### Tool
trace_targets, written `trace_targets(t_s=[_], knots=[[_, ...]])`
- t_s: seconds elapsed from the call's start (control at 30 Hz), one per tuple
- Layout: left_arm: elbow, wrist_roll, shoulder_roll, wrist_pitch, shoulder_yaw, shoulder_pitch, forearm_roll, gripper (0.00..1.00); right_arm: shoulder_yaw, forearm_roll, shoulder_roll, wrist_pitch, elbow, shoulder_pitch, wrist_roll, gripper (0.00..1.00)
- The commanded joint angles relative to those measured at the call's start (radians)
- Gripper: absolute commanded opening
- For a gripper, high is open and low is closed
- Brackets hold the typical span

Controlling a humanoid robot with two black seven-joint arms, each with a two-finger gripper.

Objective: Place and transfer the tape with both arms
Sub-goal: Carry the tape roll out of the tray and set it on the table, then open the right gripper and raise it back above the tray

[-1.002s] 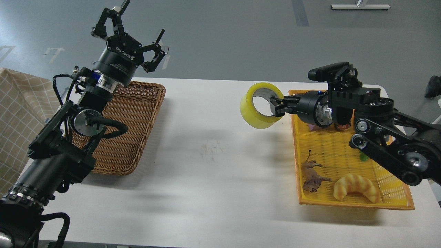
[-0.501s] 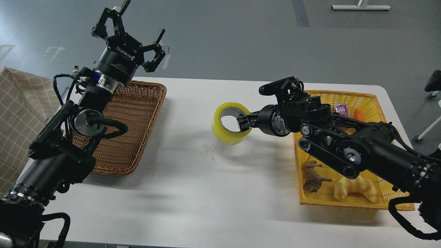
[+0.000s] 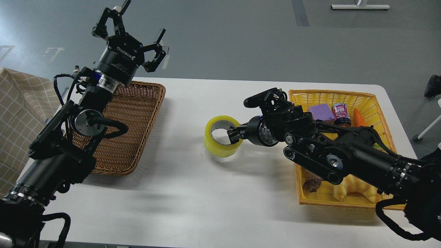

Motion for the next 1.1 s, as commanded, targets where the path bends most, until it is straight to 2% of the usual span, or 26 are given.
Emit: trace_targets(t_s=[0.0, 0.1, 0.17, 0.3, 0.43, 0.6, 0.73, 0.8, 0.87, 0.9, 0.93, 1.07], knots=[[0.0, 0.0, -0.001, 0.0, 0.0, 0.0, 0.0, 0.98, -0.001, 0.0, 0.005, 0.0, -0.002, -0.012, 0.0, 0.0], [0.0, 0.0, -0.004, 0.0, 0.001, 0.002, 0.0, 0.98, -0.001, 0.002, 0.007, 0.0, -0.005, -0.02, 0.0, 0.04], [0.0, 0.0, -0.004, 0.0, 0.001, 0.002, 0.0, 0.98, -0.002, 0.002, 0.007, 0.0, -0.005, -0.021, 0.0, 0.12], [0.0, 0.0, 0.001, 0.0, 0.0, 0.0, 0.0, 0.98, -0.002, 0.002, 0.007, 0.0, -0.02, -0.023, 0.0, 0.16], [0.0, 0.0, 0.001, 0.0, 0.001, 0.002, 0.0, 0.98, -0.002, 0.0, 0.008, 0.0, -0.028, -0.03, 0.0, 0.31], [-0.003, 0.0, 0.002, 0.0, 0.001, 0.002, 0.0, 0.98, -0.002, -0.001, 0.007, 0.0, -0.029, -0.04, 0.0, 0.36], [-0.006, 0.0, 0.004, 0.0, 0.0, 0.002, 0.0, 0.98, -0.002, 0.0, 0.007, 0.0, -0.029, -0.043, 0.0, 0.5], [-0.006, 0.0, 0.005, 0.0, 0.0, 0.002, 0.0, 0.98, -0.001, 0.002, 0.007, 0.0, -0.031, -0.043, 0.0, 0.53], [-0.006, 0.0, 0.005, 0.0, 0.0, 0.002, 0.0, 0.98, 0.001, 0.003, 0.005, 0.0, -0.032, -0.043, 0.0, 0.72], [-0.006, 0.0, 0.005, 0.0, 0.0, 0.002, 0.0, 0.98, 0.004, 0.005, 0.004, 0.0, -0.031, -0.041, 0.0, 0.9], [-0.006, 0.0, 0.005, 0.0, 0.0, 0.002, 0.0, 0.98, 0.007, 0.006, 0.002, 0.0, -0.028, -0.035, -0.001, 0.96], [-0.006, 0.0, 0.005, 0.0, 0.0, 0.002, 0.0, 0.98, 0.018, 0.006, -0.005, 0.0, -0.022, -0.017, -0.002, 1.0]])
